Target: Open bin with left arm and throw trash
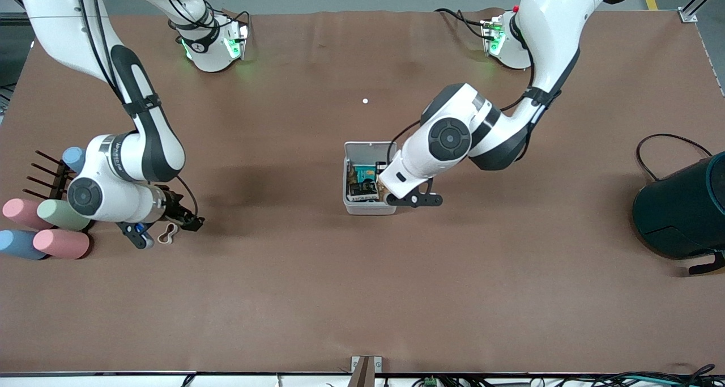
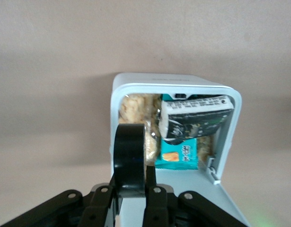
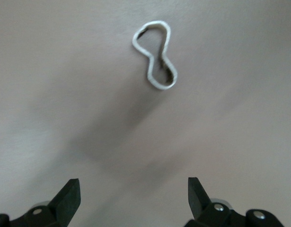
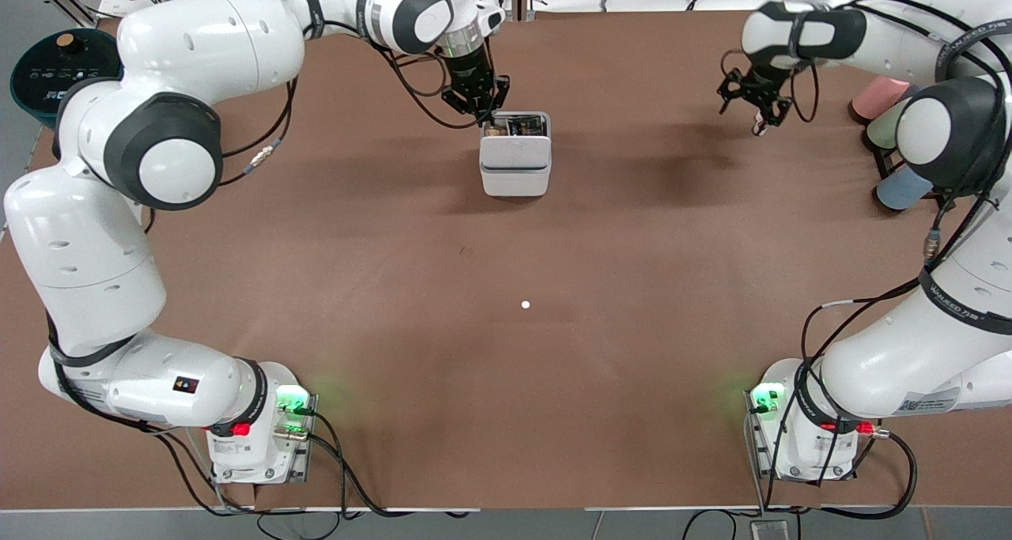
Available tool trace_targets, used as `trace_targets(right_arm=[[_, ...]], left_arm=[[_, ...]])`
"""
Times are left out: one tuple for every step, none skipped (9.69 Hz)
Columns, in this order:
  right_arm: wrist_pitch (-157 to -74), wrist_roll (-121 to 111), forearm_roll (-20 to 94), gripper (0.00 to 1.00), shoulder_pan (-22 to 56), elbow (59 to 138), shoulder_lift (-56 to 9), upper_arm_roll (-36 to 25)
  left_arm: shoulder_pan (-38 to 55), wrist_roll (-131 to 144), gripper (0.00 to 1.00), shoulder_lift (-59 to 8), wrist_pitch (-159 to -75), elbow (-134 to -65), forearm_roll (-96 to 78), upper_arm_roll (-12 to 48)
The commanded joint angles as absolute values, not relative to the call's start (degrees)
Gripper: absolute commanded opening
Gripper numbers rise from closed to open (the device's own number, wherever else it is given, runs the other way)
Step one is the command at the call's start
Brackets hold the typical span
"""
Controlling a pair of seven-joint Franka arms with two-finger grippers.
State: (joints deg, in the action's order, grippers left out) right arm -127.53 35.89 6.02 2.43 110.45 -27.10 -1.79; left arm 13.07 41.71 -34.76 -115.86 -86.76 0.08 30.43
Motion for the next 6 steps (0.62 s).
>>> trace_targets(right_arm=[[-131.13, 20.65, 5.19, 1.00, -2.79, 117.42, -22.24, -0.70], [-132.44, 17.61, 5.19, 1.00, -4.03, 117.33, -22.58, -0.70], [-137.15, 17.49, 5.19, 1.00, -4.22, 117.86, -22.59, -0.70], [-145.03, 17.49, 5.19, 1.00, -4.31, 120.38, -23.37, -0.79], [-151.46, 17.23, 5.19, 1.00, -4.57, 122.59, -24.25, -0.79], [-151.78, 17.49, 5.19, 1.00, -4.48, 122.52, -24.52, -0.79]], left_arm=[[12.57, 43.51, 0.00, -36.03, -116.89, -86.83, -0.88, 30.76], [12.48, 43.77, 0.03, -37.25, -116.98, -86.84, -0.88, 30.67], [12.74, 44.12, 0.05, -38.31, -117.77, -86.92, -0.97, 30.59], [12.74, 46.04, 0.06, -39.36, -118.82, -87.01, -0.79, 30.59], [12.74, 46.40, 0.07, -39.64, -118.92, -87.01, -0.44, 30.59], [12.57, 46.32, 0.18, -39.55, -118.92, -87.01, -0.35, 30.59]])
